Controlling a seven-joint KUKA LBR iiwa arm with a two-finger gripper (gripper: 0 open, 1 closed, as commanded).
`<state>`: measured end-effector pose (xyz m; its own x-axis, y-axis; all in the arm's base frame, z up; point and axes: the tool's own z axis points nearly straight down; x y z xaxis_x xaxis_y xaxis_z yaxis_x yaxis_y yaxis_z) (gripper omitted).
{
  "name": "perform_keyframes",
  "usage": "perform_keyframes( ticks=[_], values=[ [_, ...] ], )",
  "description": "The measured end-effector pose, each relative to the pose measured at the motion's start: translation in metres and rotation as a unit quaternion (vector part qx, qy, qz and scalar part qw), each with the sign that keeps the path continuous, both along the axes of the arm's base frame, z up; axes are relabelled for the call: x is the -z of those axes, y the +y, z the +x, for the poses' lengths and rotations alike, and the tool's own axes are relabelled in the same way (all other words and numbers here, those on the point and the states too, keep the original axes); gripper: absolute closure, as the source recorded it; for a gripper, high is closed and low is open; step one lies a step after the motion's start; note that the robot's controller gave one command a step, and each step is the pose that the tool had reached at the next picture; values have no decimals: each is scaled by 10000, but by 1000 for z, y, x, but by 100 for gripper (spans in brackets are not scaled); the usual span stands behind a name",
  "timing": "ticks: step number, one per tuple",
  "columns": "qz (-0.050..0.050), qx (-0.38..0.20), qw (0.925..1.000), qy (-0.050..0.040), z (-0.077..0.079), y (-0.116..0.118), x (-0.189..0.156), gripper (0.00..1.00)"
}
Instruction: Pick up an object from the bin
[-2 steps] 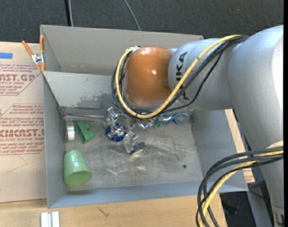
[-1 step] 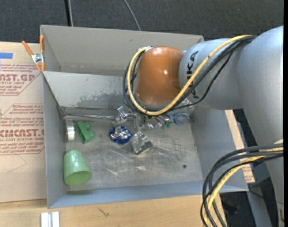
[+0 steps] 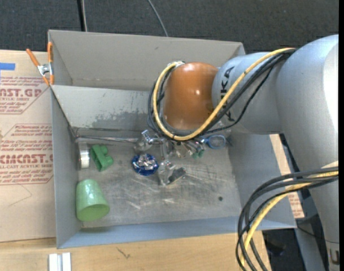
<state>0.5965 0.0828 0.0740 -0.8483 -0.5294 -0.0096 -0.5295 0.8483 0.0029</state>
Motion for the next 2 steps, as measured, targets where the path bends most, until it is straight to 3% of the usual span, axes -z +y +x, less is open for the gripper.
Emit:
perform_keyframes(
  ticks=[1, 2],
  values=[
    [-18, -5, 10000, 16, 1, 2, -2, 0],
    [-12, 3, 10000, -9, 3, 3, -4, 100]
  ],
)
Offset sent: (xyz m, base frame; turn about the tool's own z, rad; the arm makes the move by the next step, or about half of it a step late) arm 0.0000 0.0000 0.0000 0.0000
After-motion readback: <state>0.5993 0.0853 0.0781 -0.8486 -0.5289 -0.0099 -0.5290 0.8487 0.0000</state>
